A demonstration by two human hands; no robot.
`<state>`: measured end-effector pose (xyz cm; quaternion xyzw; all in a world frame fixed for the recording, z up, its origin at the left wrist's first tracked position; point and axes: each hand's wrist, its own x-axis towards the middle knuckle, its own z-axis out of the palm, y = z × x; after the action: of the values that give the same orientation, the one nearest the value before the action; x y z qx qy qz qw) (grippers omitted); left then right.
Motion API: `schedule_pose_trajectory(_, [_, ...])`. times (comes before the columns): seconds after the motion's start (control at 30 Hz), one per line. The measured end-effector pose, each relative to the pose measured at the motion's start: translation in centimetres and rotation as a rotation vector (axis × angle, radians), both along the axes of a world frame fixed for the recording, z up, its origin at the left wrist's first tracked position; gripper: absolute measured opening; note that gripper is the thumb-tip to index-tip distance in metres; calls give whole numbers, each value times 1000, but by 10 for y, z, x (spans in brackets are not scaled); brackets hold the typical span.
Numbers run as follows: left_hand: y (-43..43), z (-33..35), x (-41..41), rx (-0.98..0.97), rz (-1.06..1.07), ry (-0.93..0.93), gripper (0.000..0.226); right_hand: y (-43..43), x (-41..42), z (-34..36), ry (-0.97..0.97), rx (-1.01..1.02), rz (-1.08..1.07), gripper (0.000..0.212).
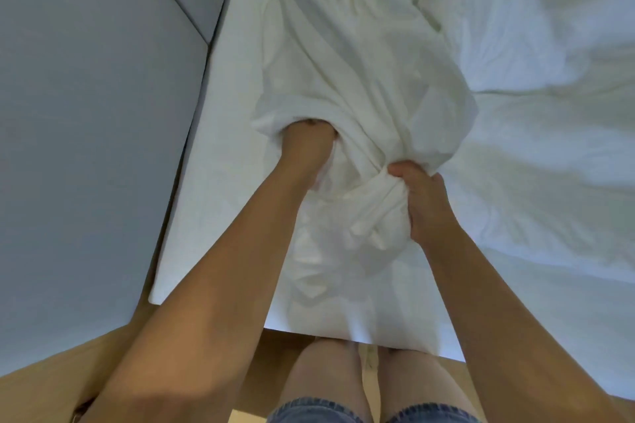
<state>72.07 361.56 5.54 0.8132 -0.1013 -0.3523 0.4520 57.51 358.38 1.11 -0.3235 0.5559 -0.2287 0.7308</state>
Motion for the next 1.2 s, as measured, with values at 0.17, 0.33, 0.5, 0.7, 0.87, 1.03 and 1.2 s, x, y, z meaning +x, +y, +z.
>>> schedule_pose_trajectory(0.17, [56, 35, -33, -83, 24, 29, 20, -50, -46, 35, 214, -232, -34, 9])
schedule_pose_trajectory(0.33, [108, 31, -87, 96, -7, 95, 35, -73, -73, 28, 306, -211, 45, 10])
schedule_pose_trajectory(0.5, [97, 16, -71, 438, -467, 46, 18, -43, -81, 1, 231, -134, 119, 14])
schedule_pose_trajectory(0.7, [59, 21, -46, 366, -218, 160, 40, -49, -86, -6, 221, -70, 166, 13])
schedule_pose_trajectory(0.87, [28, 0, -85, 199, -259, 181, 45, -40, -81, -8, 197, -166, 199, 18])
schedule_pose_trajectory(1.03, [37, 26, -89, -128, 175, 467, 13, -41, -73, 0, 431, -594, 245, 15])
schedule_pose_trajectory(1.2, [140, 36, -107, -127, 315, 519, 23, -98, -93, 24, 577, -677, 286, 39])
